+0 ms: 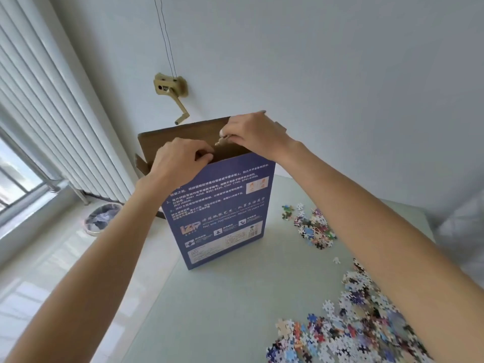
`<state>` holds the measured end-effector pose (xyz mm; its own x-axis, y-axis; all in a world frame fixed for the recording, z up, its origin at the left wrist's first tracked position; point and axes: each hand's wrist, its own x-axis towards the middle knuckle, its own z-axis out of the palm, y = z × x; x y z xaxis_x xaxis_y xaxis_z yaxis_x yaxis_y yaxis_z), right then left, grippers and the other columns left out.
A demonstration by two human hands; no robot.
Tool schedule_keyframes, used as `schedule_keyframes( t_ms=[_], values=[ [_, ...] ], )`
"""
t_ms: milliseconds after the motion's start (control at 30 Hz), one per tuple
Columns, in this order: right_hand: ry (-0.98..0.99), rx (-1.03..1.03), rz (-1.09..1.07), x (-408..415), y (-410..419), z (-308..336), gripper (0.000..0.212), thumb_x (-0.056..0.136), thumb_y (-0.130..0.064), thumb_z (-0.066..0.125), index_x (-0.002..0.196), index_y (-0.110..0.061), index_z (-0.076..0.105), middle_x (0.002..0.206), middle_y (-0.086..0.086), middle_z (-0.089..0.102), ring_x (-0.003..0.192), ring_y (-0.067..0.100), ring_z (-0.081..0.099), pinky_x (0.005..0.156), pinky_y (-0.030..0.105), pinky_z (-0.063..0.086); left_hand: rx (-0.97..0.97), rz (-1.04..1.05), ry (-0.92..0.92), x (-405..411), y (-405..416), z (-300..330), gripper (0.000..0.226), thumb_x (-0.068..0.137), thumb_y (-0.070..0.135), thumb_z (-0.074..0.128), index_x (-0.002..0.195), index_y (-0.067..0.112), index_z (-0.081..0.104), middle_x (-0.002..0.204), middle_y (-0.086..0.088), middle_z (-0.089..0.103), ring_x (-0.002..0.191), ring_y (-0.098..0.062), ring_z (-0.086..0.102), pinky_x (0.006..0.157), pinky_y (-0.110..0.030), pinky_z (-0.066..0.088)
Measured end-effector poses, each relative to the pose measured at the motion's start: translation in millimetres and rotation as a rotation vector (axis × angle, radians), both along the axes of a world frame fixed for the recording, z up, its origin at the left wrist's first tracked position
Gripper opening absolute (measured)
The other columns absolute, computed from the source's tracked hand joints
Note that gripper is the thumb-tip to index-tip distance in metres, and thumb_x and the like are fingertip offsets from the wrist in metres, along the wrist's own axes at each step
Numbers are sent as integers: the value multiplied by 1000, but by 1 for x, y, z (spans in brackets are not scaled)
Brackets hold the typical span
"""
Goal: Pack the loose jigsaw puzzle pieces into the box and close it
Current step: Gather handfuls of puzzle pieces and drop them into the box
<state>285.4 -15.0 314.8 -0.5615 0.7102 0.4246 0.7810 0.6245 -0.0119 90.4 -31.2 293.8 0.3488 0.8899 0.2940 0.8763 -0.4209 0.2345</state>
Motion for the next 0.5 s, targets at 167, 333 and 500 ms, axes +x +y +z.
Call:
schedule_keyframes(
  t_ms=[167, 333, 500],
  values=[
    [-2, -230, -37, -9, 7, -7, 24, 87, -19, 60, 110, -22, 66, 102, -1, 70, 95, 18, 63, 85, 35, 46, -1, -64, -158, -8, -9, -3, 17, 88, 34, 59, 102, 32, 68, 87, 11, 70, 76, -7, 60, 69, -25, 49],
    [122, -342, -65, -12, 3, -12, 20, 87, -25, 59, 105, -27, 68, 101, -10, 69, 96, 12, 61, 89, 38, 46, 101, -120, -193, -9, -14, -11, 14, 86, 28, 64, 98, 30, 70, 84, 12, 70, 72, -3, 60, 66, -23, 50],
    [270, -235, -139, -14, -7, -21, 18, 87, -17, 60, 101, -20, 69, 99, -4, 70, 91, 13, 62, 82, 38, 50, 262, -117, -226, -5, -21, -18, 16, 87, 32, 60, 98, 26, 70, 83, 11, 69, 75, -9, 62, 61, -24, 49]
  ],
)
